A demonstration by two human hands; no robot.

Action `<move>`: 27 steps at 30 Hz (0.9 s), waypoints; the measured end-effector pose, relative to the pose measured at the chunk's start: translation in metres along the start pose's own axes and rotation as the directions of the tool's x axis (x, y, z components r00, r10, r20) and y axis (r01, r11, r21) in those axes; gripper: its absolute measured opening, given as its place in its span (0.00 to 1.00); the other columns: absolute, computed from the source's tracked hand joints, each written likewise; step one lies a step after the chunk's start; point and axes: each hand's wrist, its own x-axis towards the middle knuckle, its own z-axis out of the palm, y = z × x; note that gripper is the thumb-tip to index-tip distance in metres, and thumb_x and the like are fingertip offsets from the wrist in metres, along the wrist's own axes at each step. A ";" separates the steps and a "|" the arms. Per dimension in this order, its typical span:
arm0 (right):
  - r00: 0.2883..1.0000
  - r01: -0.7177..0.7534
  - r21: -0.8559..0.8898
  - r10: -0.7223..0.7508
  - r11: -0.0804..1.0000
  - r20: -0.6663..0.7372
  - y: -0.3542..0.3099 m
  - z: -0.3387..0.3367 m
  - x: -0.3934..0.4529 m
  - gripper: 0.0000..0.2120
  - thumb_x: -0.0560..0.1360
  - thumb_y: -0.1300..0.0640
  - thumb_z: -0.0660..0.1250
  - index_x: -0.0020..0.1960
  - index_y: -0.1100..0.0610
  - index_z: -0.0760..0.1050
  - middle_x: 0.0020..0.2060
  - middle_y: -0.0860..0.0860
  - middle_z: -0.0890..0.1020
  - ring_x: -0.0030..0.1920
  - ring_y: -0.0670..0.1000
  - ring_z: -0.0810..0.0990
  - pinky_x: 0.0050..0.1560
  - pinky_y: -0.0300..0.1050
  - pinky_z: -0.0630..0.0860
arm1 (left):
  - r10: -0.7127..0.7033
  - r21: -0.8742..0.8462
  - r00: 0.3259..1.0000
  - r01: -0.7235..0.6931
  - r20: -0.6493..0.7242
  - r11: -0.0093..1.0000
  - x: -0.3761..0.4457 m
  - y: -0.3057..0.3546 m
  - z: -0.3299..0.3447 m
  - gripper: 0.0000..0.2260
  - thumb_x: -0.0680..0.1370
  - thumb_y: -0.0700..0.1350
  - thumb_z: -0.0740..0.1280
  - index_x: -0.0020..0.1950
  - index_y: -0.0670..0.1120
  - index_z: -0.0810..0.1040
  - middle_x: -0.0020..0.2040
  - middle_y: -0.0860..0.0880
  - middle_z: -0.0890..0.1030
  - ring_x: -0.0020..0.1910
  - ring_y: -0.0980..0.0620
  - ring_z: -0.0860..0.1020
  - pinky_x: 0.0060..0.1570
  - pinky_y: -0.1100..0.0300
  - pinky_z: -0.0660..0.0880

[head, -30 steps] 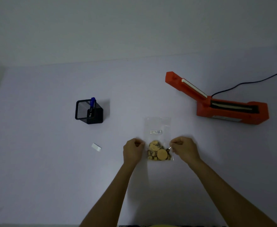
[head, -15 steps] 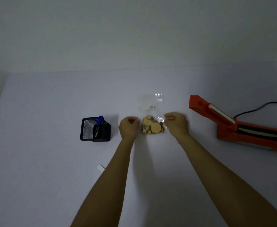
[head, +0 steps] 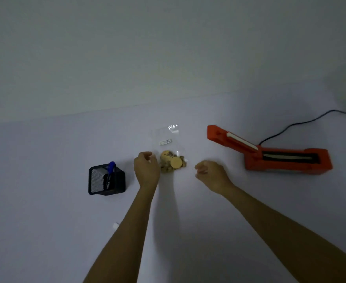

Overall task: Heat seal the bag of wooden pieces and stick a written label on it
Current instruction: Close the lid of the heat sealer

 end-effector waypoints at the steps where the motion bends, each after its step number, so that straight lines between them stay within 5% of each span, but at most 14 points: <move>1: 1.000 -0.008 -0.049 0.010 0.999 0.029 0.011 -0.006 -0.015 0.12 0.72 0.62 0.70 0.56 0.59 0.80 0.52 0.55 0.83 0.52 0.53 0.81 0.52 0.42 0.77 | 0.040 -0.003 0.999 -0.040 -0.001 0.999 -0.007 0.003 0.002 0.09 0.79 0.42 0.62 0.57 0.42 0.77 0.54 0.43 0.79 0.50 0.49 0.77 0.47 0.60 0.72; 4: 0.999 -0.027 -0.118 0.032 0.993 0.035 0.044 -0.038 -0.063 0.10 0.72 0.61 0.72 0.53 0.59 0.80 0.51 0.55 0.83 0.51 0.52 0.81 0.53 0.42 0.77 | 0.122 -0.042 0.991 -0.120 0.062 0.992 -0.030 0.020 0.012 0.09 0.78 0.41 0.62 0.57 0.43 0.77 0.55 0.44 0.78 0.52 0.47 0.77 0.49 0.60 0.71; 10: 0.968 -0.105 -0.141 0.069 0.984 -0.241 0.106 -0.152 -0.130 0.08 0.70 0.59 0.74 0.49 0.57 0.81 0.40 0.47 0.79 0.42 0.47 0.78 0.38 0.27 0.70 | 0.283 -0.128 0.936 -0.261 0.207 0.957 -0.094 0.067 0.046 0.12 0.77 0.38 0.65 0.61 0.40 0.76 0.56 0.43 0.79 0.56 0.45 0.77 0.54 0.55 0.74; 14: 0.906 -0.042 -0.196 -0.046 0.980 -0.422 0.137 -0.228 -0.131 0.10 0.69 0.60 0.74 0.50 0.58 0.80 0.41 0.50 0.80 0.44 0.52 0.80 0.45 0.40 0.75 | 0.341 -0.128 0.916 -0.320 0.211 0.939 -0.122 0.085 0.064 0.16 0.77 0.39 0.66 0.64 0.40 0.73 0.61 0.41 0.77 0.59 0.44 0.76 0.57 0.52 0.72; 17: 0.925 0.037 -0.361 -0.169 0.932 -0.342 0.154 -0.274 -0.109 0.25 0.66 0.52 0.75 0.61 0.50 0.73 0.53 0.54 0.79 0.56 0.56 0.77 0.54 0.50 0.75 | 0.315 -0.151 0.935 -0.292 0.164 0.944 -0.138 0.097 0.073 0.19 0.77 0.39 0.66 0.67 0.40 0.70 0.62 0.42 0.77 0.60 0.44 0.76 0.58 0.50 0.72; 21: 0.977 0.064 -0.469 -0.151 0.881 -0.149 0.169 -0.302 -0.079 0.46 0.65 0.50 0.77 0.76 0.55 0.57 0.73 0.55 0.64 0.72 0.58 0.61 0.70 0.56 0.62 | 0.231 -0.219 0.964 -0.199 0.133 0.955 -0.155 0.108 0.085 0.19 0.77 0.39 0.65 0.68 0.42 0.69 0.63 0.44 0.77 0.60 0.44 0.76 0.58 0.48 0.75; 27: 0.991 0.118 -0.527 -0.133 0.841 0.010 0.183 -0.308 -0.045 0.43 0.64 0.52 0.78 0.73 0.55 0.62 0.69 0.56 0.70 0.67 0.57 0.69 0.66 0.57 0.69 | 0.134 -0.319 0.987 -0.100 0.085 0.943 -0.176 0.112 0.095 0.21 0.77 0.38 0.65 0.70 0.44 0.67 0.63 0.44 0.76 0.59 0.46 0.76 0.55 0.50 0.75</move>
